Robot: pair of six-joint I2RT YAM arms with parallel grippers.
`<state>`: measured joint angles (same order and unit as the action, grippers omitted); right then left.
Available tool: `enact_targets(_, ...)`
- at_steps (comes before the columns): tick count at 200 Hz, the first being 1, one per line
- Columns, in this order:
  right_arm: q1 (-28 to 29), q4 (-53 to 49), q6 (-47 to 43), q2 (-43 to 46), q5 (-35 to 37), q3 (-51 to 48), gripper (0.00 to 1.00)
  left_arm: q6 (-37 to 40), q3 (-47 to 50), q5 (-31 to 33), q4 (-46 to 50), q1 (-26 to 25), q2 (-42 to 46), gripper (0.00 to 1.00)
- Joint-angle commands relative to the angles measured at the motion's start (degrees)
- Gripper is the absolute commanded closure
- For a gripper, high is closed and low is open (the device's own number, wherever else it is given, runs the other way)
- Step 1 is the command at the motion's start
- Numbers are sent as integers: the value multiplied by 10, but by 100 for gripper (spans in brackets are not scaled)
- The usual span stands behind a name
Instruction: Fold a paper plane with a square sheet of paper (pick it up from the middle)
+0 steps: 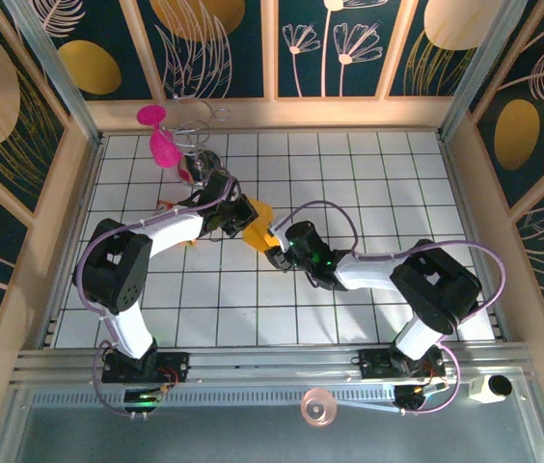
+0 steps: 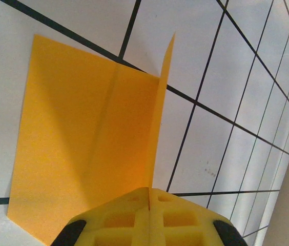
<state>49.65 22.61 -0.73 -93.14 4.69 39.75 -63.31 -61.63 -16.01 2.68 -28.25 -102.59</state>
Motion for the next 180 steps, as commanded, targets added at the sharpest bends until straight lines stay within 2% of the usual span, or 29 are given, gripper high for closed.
enact_targets(1, 21, -24, 61, -11, 67, 38, 58, -22, -12, -5, -14, 3, -8, 100)
enact_targets(36, 33, -71, 109, -45, 112, 82, 57, -25, -14, -3, -16, 1, -11, 100)
enact_targets(97, 64, -126, 154, -88, 184, 120, 64, -27, -12, -1, -17, 2, -11, 100)
enact_targets(180, 70, -128, 135, -111, 222, 132, 77, -24, -12, -2, -11, 1, -8, 100)
